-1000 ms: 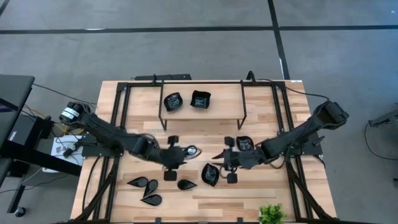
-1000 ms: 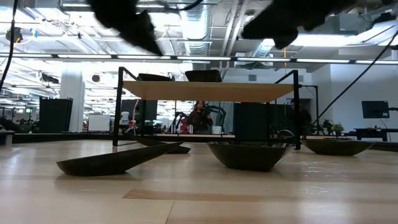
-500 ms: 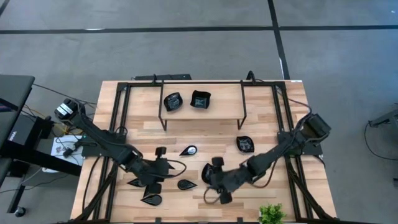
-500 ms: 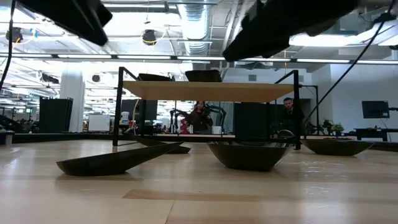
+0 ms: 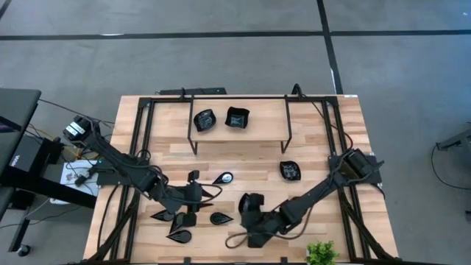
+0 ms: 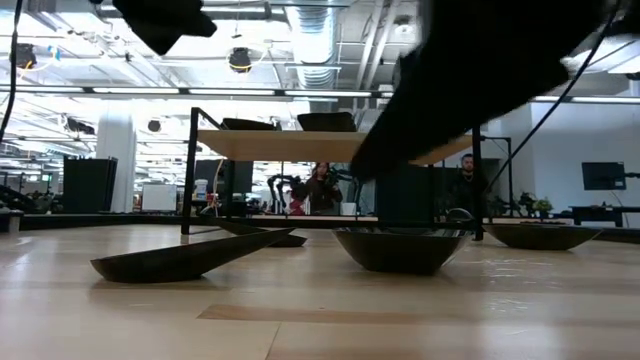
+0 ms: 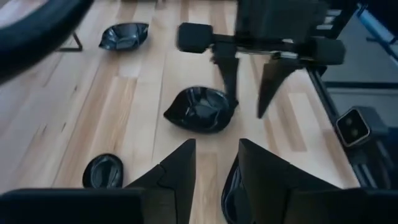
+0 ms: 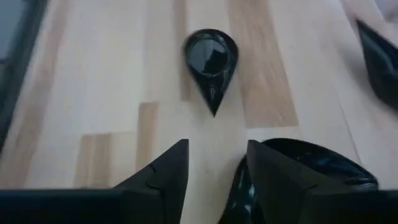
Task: Pick & Place Mini shaped plates
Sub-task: Stack the black leaf-shaped plate on top of the black leaf-shaped plate on the shelf
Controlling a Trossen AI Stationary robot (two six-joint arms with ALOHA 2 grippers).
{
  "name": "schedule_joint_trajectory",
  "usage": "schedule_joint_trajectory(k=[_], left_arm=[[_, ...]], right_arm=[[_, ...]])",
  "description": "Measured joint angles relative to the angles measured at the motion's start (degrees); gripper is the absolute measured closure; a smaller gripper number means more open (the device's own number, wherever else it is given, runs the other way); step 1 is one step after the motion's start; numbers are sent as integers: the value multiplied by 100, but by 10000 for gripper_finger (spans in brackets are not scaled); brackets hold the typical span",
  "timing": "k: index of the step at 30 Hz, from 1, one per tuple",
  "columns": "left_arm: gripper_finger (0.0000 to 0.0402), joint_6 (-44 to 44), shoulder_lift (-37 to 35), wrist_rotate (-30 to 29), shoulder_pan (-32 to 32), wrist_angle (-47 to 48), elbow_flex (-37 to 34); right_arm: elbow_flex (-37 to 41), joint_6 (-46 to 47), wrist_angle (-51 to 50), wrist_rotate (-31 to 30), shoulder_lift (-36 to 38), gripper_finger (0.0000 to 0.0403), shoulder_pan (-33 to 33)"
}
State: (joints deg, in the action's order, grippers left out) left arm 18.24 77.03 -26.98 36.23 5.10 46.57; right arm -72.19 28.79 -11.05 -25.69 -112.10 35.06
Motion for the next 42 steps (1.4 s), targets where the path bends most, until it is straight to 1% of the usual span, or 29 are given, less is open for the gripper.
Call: schedule_joint_trajectory(k=[5,7,11,14,16,25,29,32,35,36,39,42], left_arm=[[279,2,4,22,34,-6,-47],[279,11,-2,18,52,-9,-53],[279,6,-14,22,63,-68,-51],[279,6,-15,22,63,-81,-51],[279,6,-15,22,63,-114,-51],[279,4,-15,24,63,-144,-51],[279,4,-15,24,63,-166,-51],[279,0,-15,26,63,-173,-51],[279,-212,-15,27,63,-177,-51],[279,-300,-15,37,63,-180,-51],[279,-595,-15,276,63,-238,-51],[279,-988,66,537,63,-437,-49]], right_arm=[[-41,240,-390,-137,-76,255,-73],[-45,478,-560,-170,-74,258,-80],[-46,719,-659,-155,-120,265,-98],[-28,733,-744,-122,-192,272,-102],[-53,731,-598,-93,-255,276,-100],[-41,719,-982,-136,-310,293,-125],[-39,595,-1160,-124,-310,316,-150],[-39,249,-1187,-125,-310,348,-150],[-41,6,-1184,-142,-306,388,-150],[-42,-83,-1183,-140,-302,394,-150],[-46,-346,-1183,-73,-281,389,-150],[-43,-655,-1167,180,-138,388,-150]])
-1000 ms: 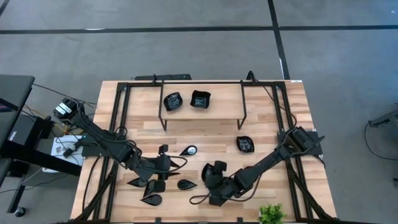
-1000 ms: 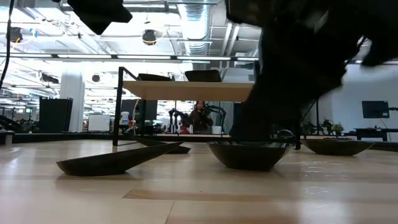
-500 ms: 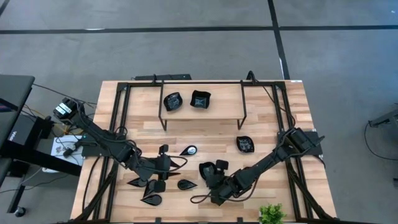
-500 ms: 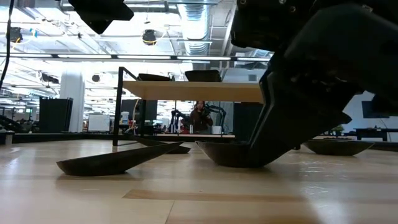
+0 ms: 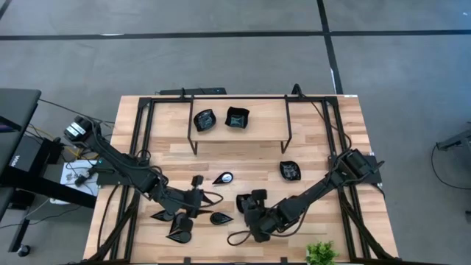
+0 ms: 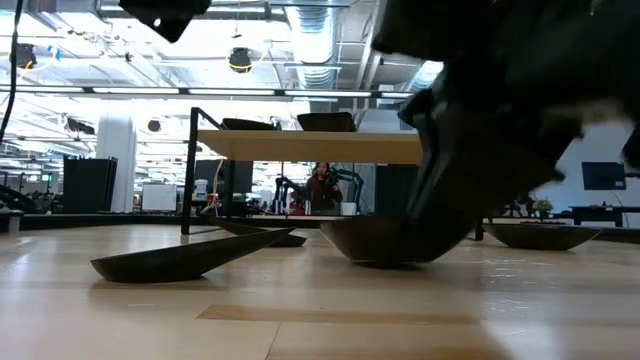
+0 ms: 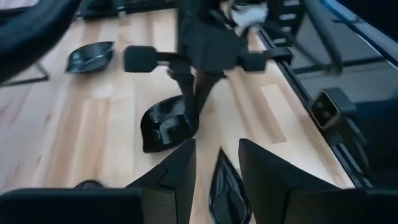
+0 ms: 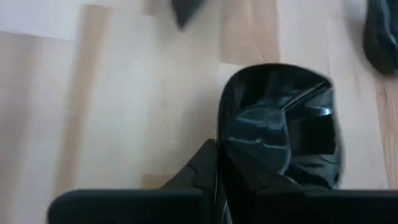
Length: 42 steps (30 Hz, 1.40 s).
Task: Pick & Place Mini shaped plates
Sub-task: Stack the black leaf-shaped plate on top of the black leaf-shaped plate on the shelf
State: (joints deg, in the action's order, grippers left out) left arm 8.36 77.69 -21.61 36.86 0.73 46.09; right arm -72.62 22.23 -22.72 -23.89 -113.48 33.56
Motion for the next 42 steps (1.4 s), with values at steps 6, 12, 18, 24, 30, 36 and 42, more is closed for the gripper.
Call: schedule_joint_trajectory(k=[6,12,18,24,30,36,42], left_arm=[[278,-850,437,354,0,-646,1],[249,-1276,976,420,-82,-1283,2],[222,-1286,1100,413,-272,-1455,2],[246,-1449,1101,455,-318,-1461,2],[274,-1387,1104,720,-319,-1455,2],[275,-1360,1104,713,-360,-1451,2],[279,-1345,1104,716,-350,-1449,2]], right_arm=[[4,-1423,105,324,494,397,7],[4,-2643,471,340,980,400,-120],[4,-2826,528,847,1195,396,-385],[4,-3179,580,1337,1199,401,-556],[4,-3343,762,1383,1199,399,-603],[4,-3481,990,1691,1201,400,-599],[4,-3483,1019,1691,1201,401,-603]])
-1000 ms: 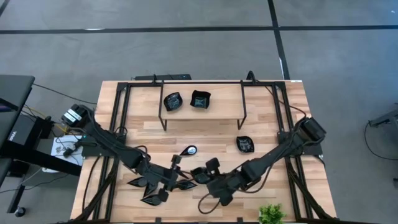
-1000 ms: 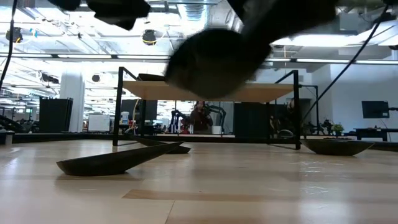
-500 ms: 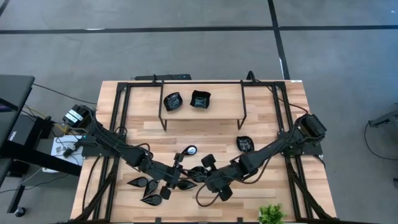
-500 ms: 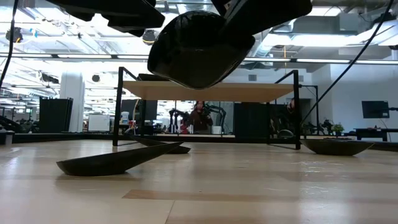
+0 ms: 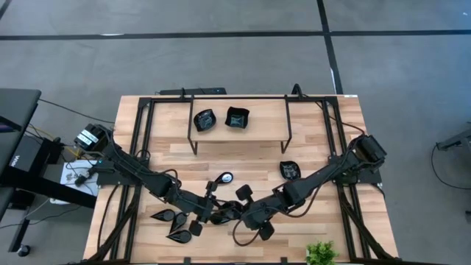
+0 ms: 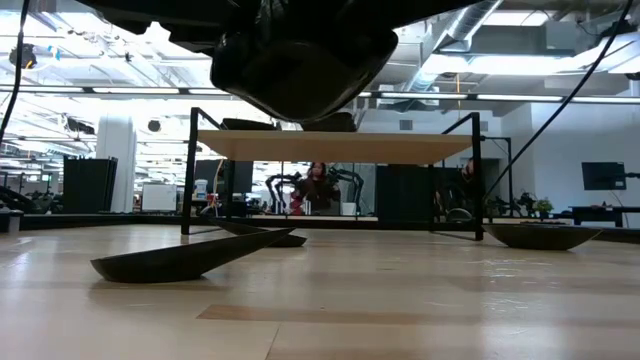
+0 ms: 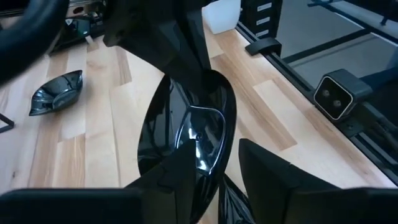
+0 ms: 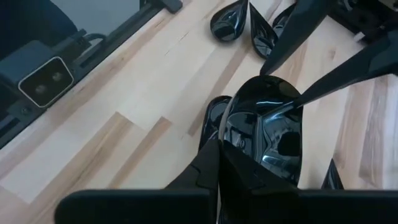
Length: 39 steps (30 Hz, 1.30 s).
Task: Pick & Place Mini shaped plates
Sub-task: Stack the black leaf-shaped plate on top of the black leaf-shaped plate on the shelf
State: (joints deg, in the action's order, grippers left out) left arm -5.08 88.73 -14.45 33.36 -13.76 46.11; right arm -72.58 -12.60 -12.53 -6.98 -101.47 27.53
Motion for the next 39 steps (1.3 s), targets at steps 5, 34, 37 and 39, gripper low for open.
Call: schedule_joint_trajectory(k=[5,34,37,39], left_arm=[[288,2,0,249,10,4,0],[391,134,0,469,0,96,0],[395,147,0,466,0,92,0],[394,150,0,463,-4,92,0]], right_arm=[[0,-119,214,-1,7,400,2],[-26,623,249,-19,34,285,-249],[-132,624,141,-33,123,275,-255],[-232,624,12,-39,238,269,-247]])
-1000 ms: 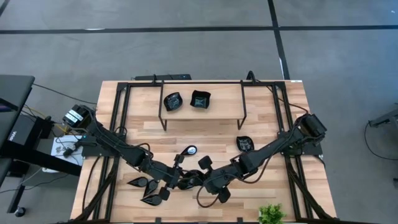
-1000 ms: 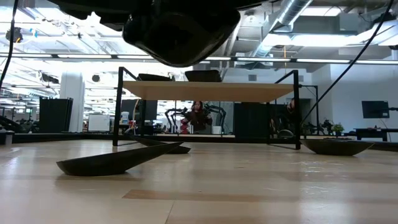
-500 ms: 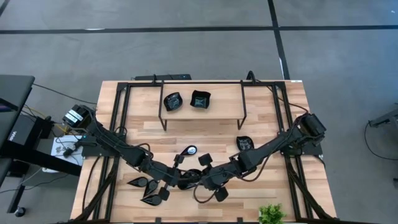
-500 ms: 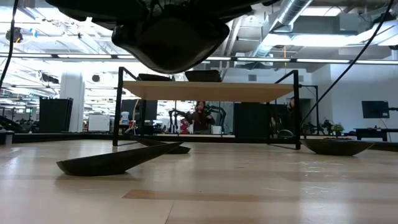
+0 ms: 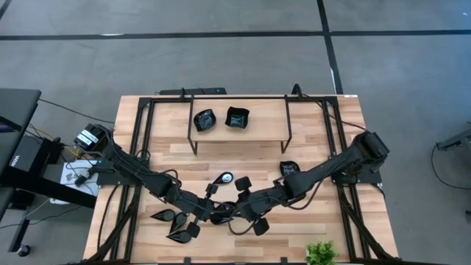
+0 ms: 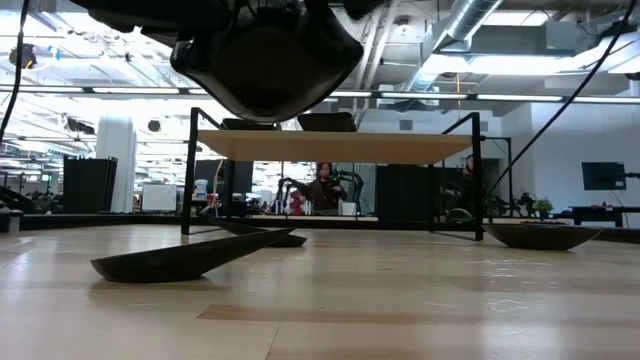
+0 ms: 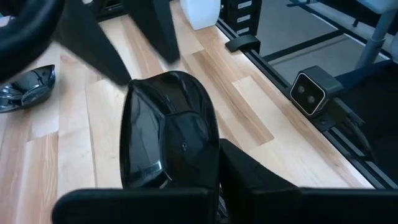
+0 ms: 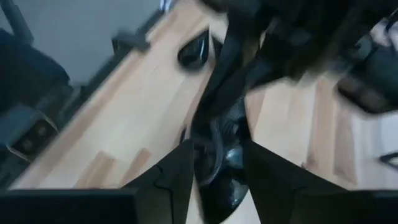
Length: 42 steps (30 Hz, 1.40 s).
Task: Pick & Place Mini shaped plates
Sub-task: Stack the black leaf-shaped plate on top of the black leaf-shaped plate on the shelf
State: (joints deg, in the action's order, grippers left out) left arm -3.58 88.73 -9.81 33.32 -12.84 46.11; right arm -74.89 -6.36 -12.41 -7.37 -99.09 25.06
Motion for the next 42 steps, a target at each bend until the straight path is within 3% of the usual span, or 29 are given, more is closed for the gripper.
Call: schedule_joint_trajectory(k=[6,12,14,19,23,28,31,35,42], left_arm=[[392,-1,-8,-148,2,0,0],[392,-97,-419,-1567,-41,69,0],[390,-337,-756,-1755,-192,324,48],[395,-827,-1770,-1785,-968,1391,207],[391,-772,-2507,-1828,-2057,2197,238],[394,-972,-2944,-1636,-3381,2442,95],[393,-966,-2956,-1146,-3932,2440,-179],[389,-969,-2830,-949,-4224,2396,-513],[387,-1401,-2826,-1179,-4242,2009,-634]], right_arm=[[-214,8,-694,0,549,260,46],[-230,131,-1410,-21,1355,273,166],[-230,27,-1642,-25,1571,280,194],[199,-147,-1499,-42,1980,290,114],[1139,-213,-510,-44,2061,291,-120],[2242,-131,1160,-15,1921,291,-484],[2381,-308,1425,-16,1849,291,-732],[2360,33,1524,-12,1878,291,-979],[2363,32,1479,0,1876,291,-1064]])
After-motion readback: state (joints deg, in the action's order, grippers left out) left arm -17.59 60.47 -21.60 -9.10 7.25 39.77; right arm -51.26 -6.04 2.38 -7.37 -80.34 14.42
